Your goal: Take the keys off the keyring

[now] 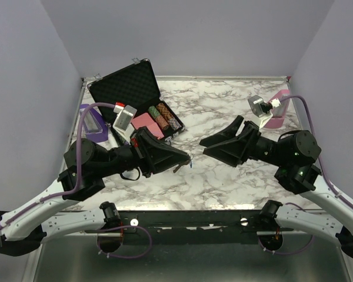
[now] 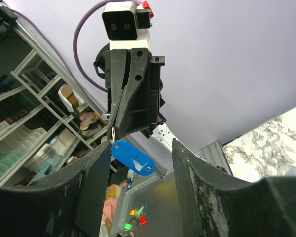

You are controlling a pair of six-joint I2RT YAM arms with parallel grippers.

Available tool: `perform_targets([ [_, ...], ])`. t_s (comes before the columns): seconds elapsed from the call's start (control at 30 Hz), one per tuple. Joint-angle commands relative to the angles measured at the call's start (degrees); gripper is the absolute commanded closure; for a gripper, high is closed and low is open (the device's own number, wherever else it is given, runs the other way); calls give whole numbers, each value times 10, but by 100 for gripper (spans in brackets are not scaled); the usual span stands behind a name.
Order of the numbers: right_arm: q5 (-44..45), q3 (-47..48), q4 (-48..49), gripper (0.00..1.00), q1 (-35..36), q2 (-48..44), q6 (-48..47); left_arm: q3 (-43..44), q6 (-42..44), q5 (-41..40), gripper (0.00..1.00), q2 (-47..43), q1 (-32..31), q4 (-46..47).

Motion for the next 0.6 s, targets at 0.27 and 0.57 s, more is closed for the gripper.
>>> perform_targets([
  [0.27,-28,-11,51,49,2,20,11,-10,2,-13,100,9,-2,50],
  [0.57,-30,-16,87,50,1,18,20,-15,3,-33,100,18,-2,56],
])
